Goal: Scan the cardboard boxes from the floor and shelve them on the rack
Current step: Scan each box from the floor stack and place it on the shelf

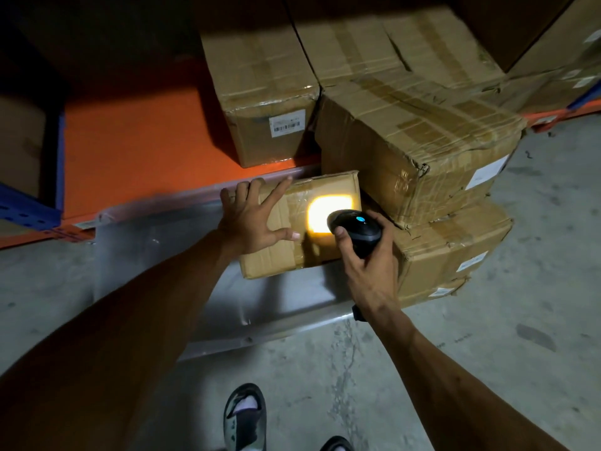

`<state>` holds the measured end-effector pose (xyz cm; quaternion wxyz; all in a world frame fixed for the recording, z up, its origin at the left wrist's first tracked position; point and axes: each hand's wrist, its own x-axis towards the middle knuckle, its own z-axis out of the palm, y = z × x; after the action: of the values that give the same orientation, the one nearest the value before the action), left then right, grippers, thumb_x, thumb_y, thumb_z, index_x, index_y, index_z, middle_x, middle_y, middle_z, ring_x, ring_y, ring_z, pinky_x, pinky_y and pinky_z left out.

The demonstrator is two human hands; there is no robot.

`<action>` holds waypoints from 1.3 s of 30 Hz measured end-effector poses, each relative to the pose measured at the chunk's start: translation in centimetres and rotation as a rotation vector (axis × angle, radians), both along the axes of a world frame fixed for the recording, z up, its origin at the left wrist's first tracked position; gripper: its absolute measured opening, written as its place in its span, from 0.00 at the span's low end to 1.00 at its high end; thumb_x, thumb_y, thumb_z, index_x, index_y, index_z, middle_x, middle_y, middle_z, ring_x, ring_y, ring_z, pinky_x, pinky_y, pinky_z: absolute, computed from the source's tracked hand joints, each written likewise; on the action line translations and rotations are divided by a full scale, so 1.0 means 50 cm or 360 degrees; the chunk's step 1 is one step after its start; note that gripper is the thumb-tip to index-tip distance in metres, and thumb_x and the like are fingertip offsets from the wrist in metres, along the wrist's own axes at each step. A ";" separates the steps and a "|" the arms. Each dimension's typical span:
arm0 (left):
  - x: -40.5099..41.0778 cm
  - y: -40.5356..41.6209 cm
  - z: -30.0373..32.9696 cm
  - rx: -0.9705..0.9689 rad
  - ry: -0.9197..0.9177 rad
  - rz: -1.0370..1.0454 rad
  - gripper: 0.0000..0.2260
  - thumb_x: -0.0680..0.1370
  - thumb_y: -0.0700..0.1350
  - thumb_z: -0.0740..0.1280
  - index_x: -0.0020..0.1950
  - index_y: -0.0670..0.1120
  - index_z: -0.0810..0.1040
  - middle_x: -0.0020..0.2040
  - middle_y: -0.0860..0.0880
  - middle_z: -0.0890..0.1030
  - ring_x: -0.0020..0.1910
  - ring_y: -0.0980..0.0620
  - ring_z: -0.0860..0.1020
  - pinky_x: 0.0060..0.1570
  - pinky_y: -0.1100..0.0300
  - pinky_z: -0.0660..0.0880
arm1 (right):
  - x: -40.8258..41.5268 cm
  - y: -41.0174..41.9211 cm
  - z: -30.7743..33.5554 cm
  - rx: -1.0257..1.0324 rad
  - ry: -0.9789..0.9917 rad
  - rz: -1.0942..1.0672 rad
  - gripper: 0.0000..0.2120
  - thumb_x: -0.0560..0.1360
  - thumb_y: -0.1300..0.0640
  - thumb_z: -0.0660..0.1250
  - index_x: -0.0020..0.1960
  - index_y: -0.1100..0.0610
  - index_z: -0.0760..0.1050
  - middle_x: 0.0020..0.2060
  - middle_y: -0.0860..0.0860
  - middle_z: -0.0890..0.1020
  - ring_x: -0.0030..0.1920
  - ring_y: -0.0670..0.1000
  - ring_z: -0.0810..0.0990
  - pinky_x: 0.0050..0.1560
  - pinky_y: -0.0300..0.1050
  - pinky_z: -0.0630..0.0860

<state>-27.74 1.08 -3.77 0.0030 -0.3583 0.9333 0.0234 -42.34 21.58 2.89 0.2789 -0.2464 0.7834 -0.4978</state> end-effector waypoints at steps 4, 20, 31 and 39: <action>0.001 -0.002 0.001 -0.0007 -0.0051 0.0012 0.49 0.66 0.84 0.48 0.81 0.60 0.51 0.65 0.42 0.70 0.55 0.40 0.70 0.52 0.47 0.61 | 0.000 -0.010 0.007 0.0051 -0.0010 0.0008 0.25 0.72 0.32 0.72 0.63 0.26 0.63 0.49 0.27 0.78 0.50 0.17 0.71 0.44 0.16 0.68; -0.009 0.001 0.020 0.0181 -0.0179 0.0129 0.49 0.63 0.84 0.46 0.77 0.65 0.34 0.71 0.46 0.56 0.65 0.43 0.58 0.59 0.44 0.57 | -0.118 -0.081 0.151 0.0205 0.0353 0.0147 0.34 0.74 0.55 0.76 0.75 0.47 0.66 0.65 0.50 0.81 0.66 0.53 0.78 0.69 0.50 0.74; -0.012 -0.009 -0.009 0.0084 -0.0027 0.0079 0.48 0.64 0.84 0.48 0.80 0.64 0.50 0.68 0.44 0.66 0.62 0.39 0.67 0.53 0.42 0.64 | -0.353 -0.225 0.216 0.0973 0.0997 0.0192 0.30 0.78 0.47 0.74 0.73 0.53 0.65 0.60 0.61 0.83 0.59 0.65 0.82 0.57 0.60 0.79; -0.009 -0.006 -0.004 0.0243 -0.0030 0.0121 0.48 0.62 0.84 0.45 0.77 0.68 0.35 0.74 0.43 0.61 0.68 0.39 0.61 0.59 0.41 0.59 | -0.313 -0.195 0.226 0.0923 0.1330 0.0231 0.47 0.76 0.41 0.74 0.84 0.55 0.52 0.71 0.63 0.73 0.68 0.64 0.74 0.67 0.61 0.73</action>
<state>-28.19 0.79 -3.95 0.0383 -0.3923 0.9145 0.0912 -57.96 11.81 14.19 0.0327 -0.3906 0.9147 -0.0984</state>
